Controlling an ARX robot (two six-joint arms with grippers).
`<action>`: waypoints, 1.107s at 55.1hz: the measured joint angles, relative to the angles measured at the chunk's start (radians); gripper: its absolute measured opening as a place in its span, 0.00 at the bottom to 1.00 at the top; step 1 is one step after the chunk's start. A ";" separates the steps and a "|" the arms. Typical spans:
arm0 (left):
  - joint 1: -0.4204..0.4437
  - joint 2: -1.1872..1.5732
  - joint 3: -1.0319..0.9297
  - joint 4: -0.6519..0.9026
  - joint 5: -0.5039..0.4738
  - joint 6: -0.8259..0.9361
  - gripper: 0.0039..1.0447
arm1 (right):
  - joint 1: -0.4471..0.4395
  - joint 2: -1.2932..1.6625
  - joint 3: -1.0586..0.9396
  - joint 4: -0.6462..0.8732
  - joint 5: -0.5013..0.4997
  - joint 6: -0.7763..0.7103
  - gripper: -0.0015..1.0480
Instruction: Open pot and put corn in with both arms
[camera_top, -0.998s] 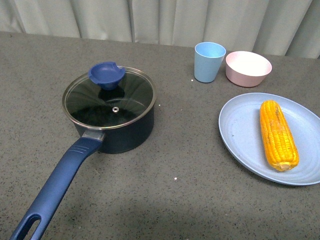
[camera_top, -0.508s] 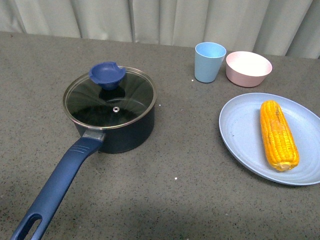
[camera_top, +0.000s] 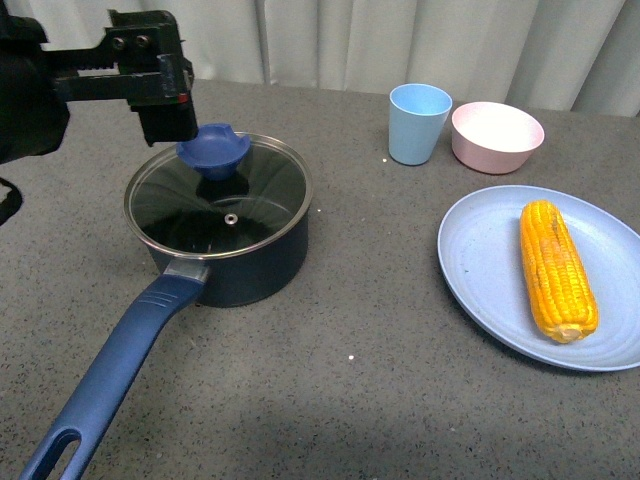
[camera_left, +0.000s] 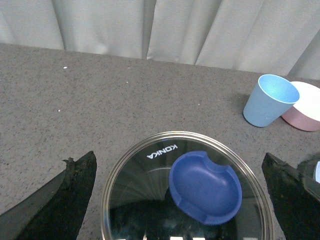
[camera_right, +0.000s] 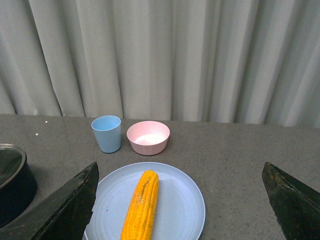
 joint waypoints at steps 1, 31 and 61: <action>-0.002 0.013 0.012 0.000 -0.001 0.000 0.94 | 0.000 0.000 0.000 0.000 0.000 0.000 0.91; -0.049 0.243 0.168 0.003 -0.021 0.039 0.94 | 0.000 0.000 0.000 0.000 0.000 0.000 0.91; -0.066 0.285 0.168 -0.025 -0.013 0.088 0.94 | 0.000 0.000 0.000 0.000 0.000 0.000 0.91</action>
